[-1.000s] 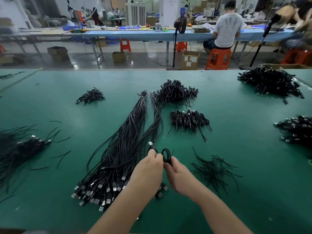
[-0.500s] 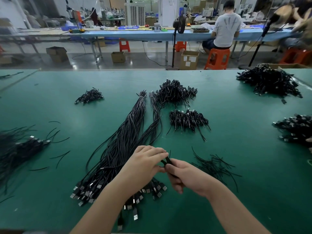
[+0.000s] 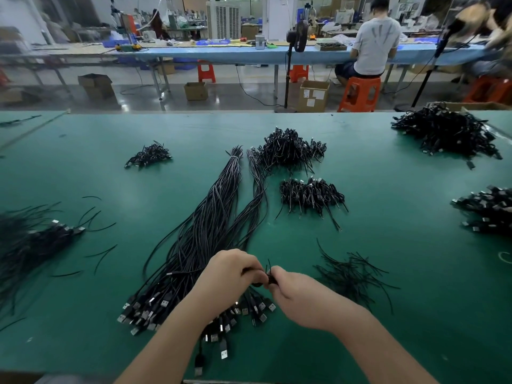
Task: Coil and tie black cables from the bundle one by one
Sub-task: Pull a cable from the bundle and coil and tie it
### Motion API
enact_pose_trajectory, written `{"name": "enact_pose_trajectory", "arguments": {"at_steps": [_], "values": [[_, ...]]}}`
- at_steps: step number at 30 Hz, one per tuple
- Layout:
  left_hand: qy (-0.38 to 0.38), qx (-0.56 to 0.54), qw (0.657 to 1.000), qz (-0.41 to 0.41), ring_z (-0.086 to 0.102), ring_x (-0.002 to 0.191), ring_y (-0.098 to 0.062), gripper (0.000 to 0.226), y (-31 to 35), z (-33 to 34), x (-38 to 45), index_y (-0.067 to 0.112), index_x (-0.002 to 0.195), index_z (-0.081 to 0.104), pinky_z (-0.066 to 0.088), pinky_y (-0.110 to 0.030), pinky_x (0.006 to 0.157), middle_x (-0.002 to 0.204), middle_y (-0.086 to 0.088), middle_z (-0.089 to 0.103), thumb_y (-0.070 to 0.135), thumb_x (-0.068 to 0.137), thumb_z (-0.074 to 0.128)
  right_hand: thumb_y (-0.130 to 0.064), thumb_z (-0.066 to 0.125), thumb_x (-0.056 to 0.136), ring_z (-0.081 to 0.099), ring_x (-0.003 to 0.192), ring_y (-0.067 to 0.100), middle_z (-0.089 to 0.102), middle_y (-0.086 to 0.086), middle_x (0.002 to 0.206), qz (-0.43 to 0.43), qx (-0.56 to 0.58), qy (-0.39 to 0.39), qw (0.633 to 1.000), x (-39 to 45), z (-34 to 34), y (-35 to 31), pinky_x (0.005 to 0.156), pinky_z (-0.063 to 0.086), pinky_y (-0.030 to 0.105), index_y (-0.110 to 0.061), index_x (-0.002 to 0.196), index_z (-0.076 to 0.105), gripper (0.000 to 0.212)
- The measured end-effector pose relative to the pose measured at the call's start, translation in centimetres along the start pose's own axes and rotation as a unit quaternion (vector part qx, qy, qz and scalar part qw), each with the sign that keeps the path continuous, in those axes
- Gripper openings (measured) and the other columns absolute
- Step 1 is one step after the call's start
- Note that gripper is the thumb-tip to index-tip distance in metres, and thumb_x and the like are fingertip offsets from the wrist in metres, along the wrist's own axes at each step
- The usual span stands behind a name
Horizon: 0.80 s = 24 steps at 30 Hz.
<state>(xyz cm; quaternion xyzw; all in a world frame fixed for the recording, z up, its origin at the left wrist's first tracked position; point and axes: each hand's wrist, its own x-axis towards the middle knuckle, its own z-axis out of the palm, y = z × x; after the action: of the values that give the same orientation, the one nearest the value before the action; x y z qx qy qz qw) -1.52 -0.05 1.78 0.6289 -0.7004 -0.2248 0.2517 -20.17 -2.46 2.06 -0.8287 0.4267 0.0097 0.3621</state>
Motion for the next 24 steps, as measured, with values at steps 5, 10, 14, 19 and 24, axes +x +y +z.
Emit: {"name": "enact_pose_trajectory", "arguments": {"at_steps": [5, 10, 14, 19, 24], "values": [[-0.023, -0.069, 0.996, -0.056, 0.059, 0.058, 0.000, 0.010, 0.0, -0.4, 0.2, 0.033, 0.079, 0.077, 0.044, -0.014, 0.054, 0.070, 0.016, 0.070, 0.031, 0.088, 0.075, -0.042, 0.038, 0.106, 0.048, 0.066, 0.022, 0.051, -0.005, 0.076, -0.041, -0.144, 0.116, 0.982, 0.5, 0.6, -0.2, 0.060, 0.035, 0.035, -0.019, 0.093, 0.038, 0.027], [-0.046, -0.091, 0.992, -0.072, 0.051, 0.048, 0.003, 0.014, -0.4, -0.3, 0.0, 0.032, 0.076, 0.076, 0.037, -0.010, 0.049, 0.060, 0.017, 0.064, 0.032, 0.090, 0.073, -0.039, 0.034, 0.107, 0.045, 0.065, 0.019, 0.051, -0.006, 0.078, -0.094, -0.187, 0.144, 0.967, 0.9, 1.1, 0.5, 0.063, 0.037, 0.031, -0.023, 0.091, 0.039, 0.023], [-0.027, -0.031, 0.998, -0.052, 0.056, 0.082, 0.004, 0.009, -0.4, 0.2, -0.1, 0.031, 0.089, 0.076, 0.046, -0.019, 0.076, 0.084, 0.015, 0.067, 0.039, 0.091, 0.071, -0.037, 0.033, 0.107, 0.045, 0.064, 0.021, 0.064, 0.002, 0.084, -0.072, -0.204, 0.133, 0.967, 1.6, 1.4, 1.0, 0.061, 0.032, 0.032, -0.023, 0.091, 0.039, 0.023], [0.014, 0.083, 0.996, 0.027, 0.035, 0.125, 0.003, 0.025, -0.2, 0.5, -0.2, 0.030, 0.105, 0.074, 0.020, -0.028, 0.108, 0.120, 0.023, 0.056, 0.046, 0.097, 0.056, -0.035, 0.033, 0.107, 0.044, 0.063, 0.022, 0.066, 0.003, 0.086, -0.084, -0.223, 0.152, 0.959, 2.1, 1.3, 1.2, 0.061, 0.029, 0.030, -0.019, 0.099, 0.048, 0.024], [0.064, 0.111, 0.992, -0.003, 0.041, 0.118, -0.003, 0.023, 0.5, 1.0, 0.2, 0.028, 0.101, 0.077, 0.026, -0.026, 0.100, 0.115, 0.020, 0.062, 0.039, 0.098, 0.057, -0.029, 0.037, 0.105, 0.046, 0.059, 0.021, 0.066, -0.001, 0.082, -0.080, -0.281, 0.164, 0.942, 2.7, 1.2, 1.0, 0.056, 0.033, 0.031, -0.018, 0.104, 0.053, 0.020]]}}
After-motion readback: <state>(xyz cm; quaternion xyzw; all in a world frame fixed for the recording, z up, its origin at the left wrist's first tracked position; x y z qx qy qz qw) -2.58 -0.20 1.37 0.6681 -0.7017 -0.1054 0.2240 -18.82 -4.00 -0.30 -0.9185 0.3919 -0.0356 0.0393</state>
